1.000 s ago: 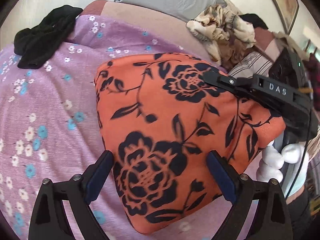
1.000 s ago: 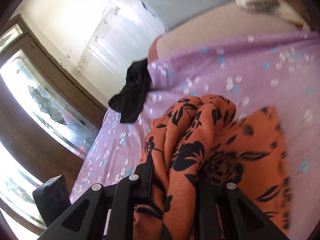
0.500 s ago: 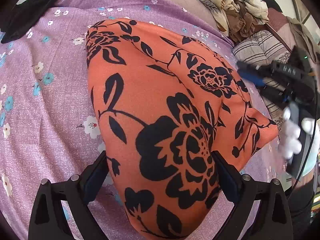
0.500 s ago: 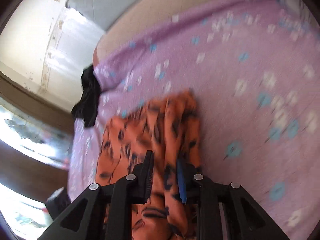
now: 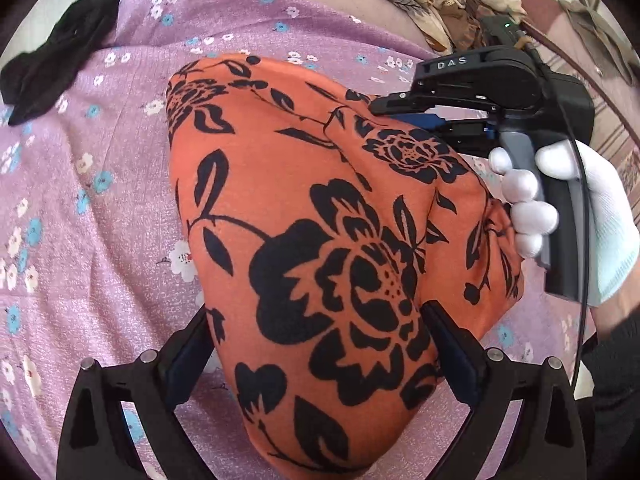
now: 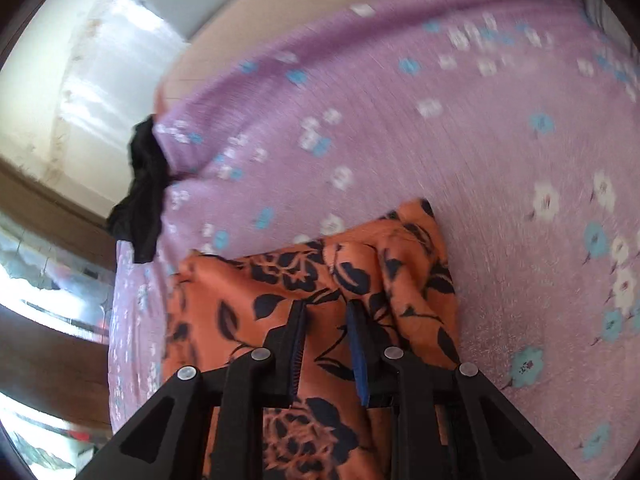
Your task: Fold small clothes
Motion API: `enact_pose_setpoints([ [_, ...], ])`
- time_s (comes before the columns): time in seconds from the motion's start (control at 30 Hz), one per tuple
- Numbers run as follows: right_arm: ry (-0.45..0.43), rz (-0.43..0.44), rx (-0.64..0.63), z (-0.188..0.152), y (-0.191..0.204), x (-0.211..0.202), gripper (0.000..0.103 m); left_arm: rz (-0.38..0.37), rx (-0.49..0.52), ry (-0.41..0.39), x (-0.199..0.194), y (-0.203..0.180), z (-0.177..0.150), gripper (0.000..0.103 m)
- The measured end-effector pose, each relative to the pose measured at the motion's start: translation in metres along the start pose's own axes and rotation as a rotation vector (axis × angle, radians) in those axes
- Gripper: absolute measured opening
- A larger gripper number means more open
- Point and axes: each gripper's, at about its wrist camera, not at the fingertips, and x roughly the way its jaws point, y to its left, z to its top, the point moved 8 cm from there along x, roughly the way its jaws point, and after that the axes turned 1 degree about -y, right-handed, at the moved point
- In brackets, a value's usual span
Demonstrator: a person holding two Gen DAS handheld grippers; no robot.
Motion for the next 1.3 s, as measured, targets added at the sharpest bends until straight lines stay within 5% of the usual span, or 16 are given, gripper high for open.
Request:
enact_pose_setpoints([
  [0.2, -0.077, -0.014, -0.099, -0.015, 0.023, -0.058, 0.025, 0.016, 0.045, -0.042, -0.022, -0.002, 0.009, 0.098],
  [0.43, -0.028, 0.077, -0.172, -0.07, 0.043, -0.098, 0.026, 0.1, 0.035, -0.126, -0.057, 0.019, 0.021, 0.098],
  [0.57, 0.058, -0.125, -0.163, -0.106, -0.005, -0.083, 0.024, 0.073, -0.032, -0.067, -0.049, 0.033, 0.013, 0.098],
  [0.6, 0.052, -0.107, -0.147, -0.11, -0.013, -0.081, 0.024, 0.076, -0.034, -0.043, -0.042, 0.037, 0.011, 0.098],
  [0.77, -0.012, -0.118, -0.187, -0.097, 0.002, -0.099, 0.026, 0.127, 0.017, -0.036, -0.036, 0.034, 0.011, 0.098],
  [0.87, -0.05, -0.053, -0.203, -0.078, 0.028, -0.102, 0.025, 0.114, -0.001, -0.029, -0.033, 0.034, 0.013, 0.098],
  [0.97, -0.07, -0.076, -0.262, -0.048, 0.061, -0.086, 0.025, 0.088, -0.051, 0.005, -0.03, 0.039, 0.007, 0.1],
  [1.1, 0.015, -0.106, -0.261, -0.017, 0.083, -0.035, 0.025, 0.083, -0.071, 0.023, -0.025, 0.039, 0.003, 0.1],
  [1.23, 0.161, -0.228, -0.232, -0.004, 0.058, 0.035, 0.024, 0.112, -0.049, 0.019, -0.021, 0.036, -0.001, 0.1],
  [1.3, 0.153, -0.217, -0.234, 0.001, 0.055, 0.046, 0.024, 0.12, -0.053, 0.012, -0.02, 0.035, -0.004, 0.101],
])
